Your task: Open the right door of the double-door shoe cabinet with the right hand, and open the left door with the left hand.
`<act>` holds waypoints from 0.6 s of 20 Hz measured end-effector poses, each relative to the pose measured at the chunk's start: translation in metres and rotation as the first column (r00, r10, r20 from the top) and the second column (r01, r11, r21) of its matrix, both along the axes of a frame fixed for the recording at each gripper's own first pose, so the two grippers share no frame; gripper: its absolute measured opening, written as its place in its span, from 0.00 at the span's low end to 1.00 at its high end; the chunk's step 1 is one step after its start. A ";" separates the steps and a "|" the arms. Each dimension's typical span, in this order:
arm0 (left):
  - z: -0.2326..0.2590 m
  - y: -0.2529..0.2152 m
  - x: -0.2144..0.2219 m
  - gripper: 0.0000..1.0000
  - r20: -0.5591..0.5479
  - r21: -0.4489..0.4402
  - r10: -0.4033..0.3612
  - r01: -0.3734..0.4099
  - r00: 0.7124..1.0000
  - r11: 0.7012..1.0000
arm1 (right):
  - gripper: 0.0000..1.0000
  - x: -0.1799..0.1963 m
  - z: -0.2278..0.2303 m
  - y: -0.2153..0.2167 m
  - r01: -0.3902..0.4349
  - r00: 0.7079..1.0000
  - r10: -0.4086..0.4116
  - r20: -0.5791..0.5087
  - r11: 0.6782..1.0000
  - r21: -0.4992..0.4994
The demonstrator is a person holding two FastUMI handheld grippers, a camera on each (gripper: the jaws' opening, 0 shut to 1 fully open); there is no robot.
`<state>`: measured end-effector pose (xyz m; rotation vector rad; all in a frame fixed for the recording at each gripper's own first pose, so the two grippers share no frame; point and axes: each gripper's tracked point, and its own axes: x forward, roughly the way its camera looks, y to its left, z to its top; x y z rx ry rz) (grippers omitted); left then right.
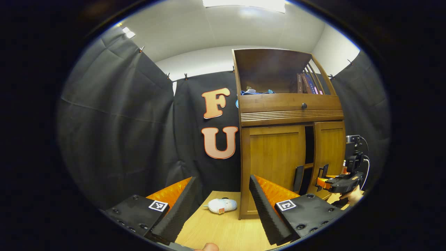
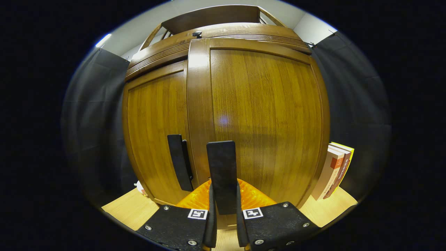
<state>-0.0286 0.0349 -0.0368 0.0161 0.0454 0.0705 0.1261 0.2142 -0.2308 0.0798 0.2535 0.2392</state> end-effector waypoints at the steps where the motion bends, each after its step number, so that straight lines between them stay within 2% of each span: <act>1: -0.004 -0.003 0.000 0.94 -0.010 -0.010 -0.008 0.007 1.000 1.000 | 0.23 -0.006 0.001 -0.004 -0.004 1.000 0.004 -0.003 1.000 0.000; 5: -0.008 -0.011 -0.001 0.94 -0.018 -0.003 -0.018 0.018 1.000 1.000 | 0.23 -0.036 0.007 -0.024 -0.019 1.000 0.019 0.010 1.000 -0.011; 6: -0.007 -0.012 -0.003 0.94 -0.010 0.002 -0.016 0.016 1.000 1.000 | 0.27 -0.045 0.009 -0.033 -0.022 1.000 0.022 0.011 1.000 -0.009; 7: -0.006 -0.014 -0.004 0.94 -0.005 0.004 -0.015 0.015 1.000 1.000 | 0.27 -0.052 0.011 -0.041 -0.026 1.000 0.026 0.014 1.000 -0.008; 8: -0.006 -0.017 -0.006 0.94 -0.002 -0.001 -0.017 0.017 1.000 1.000 | 0.23 -0.059 0.012 -0.048 -0.029 0.999 0.030 0.018 1.000 -0.011; 9: -0.006 -0.020 -0.007 0.97 -0.001 -0.010 -0.021 0.021 1.000 1.000 | 0.27 -0.065 0.013 -0.054 -0.029 0.999 0.029 0.022 0.999 -0.014; 10: -0.007 -0.025 -0.008 0.97 -0.002 -0.018 -0.026 0.026 1.000 1.000 | 0.23 -0.072 0.013 -0.060 -0.026 0.999 0.026 0.025 0.999 -0.019; 12: -0.009 -0.033 -0.012 0.97 -0.007 -0.021 -0.035 0.034 0.999 0.999 | 0.20 -0.082 0.016 -0.076 -0.020 0.999 0.020 0.028 1.000 -0.012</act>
